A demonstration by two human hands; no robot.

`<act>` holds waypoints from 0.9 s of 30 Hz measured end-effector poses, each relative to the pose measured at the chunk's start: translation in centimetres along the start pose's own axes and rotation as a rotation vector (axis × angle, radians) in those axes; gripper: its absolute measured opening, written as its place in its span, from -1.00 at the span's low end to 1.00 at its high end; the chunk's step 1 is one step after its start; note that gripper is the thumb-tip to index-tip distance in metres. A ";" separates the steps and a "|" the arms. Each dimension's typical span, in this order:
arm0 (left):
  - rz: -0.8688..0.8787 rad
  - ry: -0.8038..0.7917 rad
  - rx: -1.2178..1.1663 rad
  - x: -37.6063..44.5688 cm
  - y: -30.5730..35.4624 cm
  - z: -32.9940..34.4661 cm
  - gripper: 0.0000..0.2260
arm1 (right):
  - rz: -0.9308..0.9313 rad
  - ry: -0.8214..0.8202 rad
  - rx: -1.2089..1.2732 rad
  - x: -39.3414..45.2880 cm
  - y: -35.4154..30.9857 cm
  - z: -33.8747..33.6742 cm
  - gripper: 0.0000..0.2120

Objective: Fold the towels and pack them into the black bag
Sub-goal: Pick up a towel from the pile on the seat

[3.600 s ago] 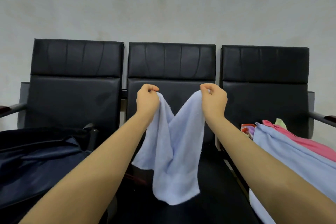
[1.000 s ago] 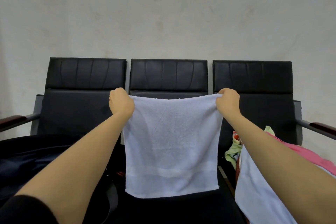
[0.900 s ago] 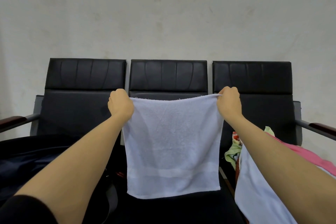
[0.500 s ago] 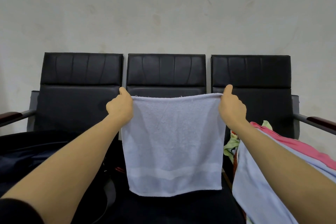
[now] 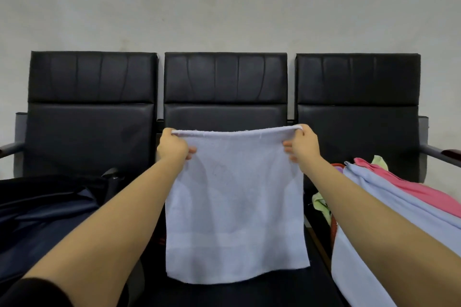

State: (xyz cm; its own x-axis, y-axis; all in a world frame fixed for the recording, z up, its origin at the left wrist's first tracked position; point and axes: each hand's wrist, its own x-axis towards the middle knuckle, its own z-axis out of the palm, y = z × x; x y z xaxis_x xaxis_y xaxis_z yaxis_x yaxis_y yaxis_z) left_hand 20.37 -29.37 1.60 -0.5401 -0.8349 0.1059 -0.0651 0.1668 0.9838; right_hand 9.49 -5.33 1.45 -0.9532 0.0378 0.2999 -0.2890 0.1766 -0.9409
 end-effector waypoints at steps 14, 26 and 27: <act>0.251 0.155 -0.199 -2.0 -4.3 0.2 -0.84 | -0.137 -0.001 0.263 -3.2 1.6 -0.1 -0.80; 0.072 0.233 0.466 -7.7 -16.3 -2.0 -0.66 | 0.132 0.061 -0.362 -9.9 10.9 -1.5 -0.73; 0.083 0.214 0.518 -7.8 -16.7 -2.1 -0.66 | 0.128 0.073 -0.378 -10.1 11.2 -1.7 -0.73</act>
State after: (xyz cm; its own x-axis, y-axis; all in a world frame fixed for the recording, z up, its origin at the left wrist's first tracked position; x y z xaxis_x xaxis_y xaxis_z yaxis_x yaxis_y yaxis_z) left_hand 27.45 -26.72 -15.35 -0.3823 -0.8867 0.2600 -0.4624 0.4271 0.7770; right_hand 16.02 -2.10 -11.80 -0.9666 0.1505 0.2074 -0.1025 0.5148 -0.8512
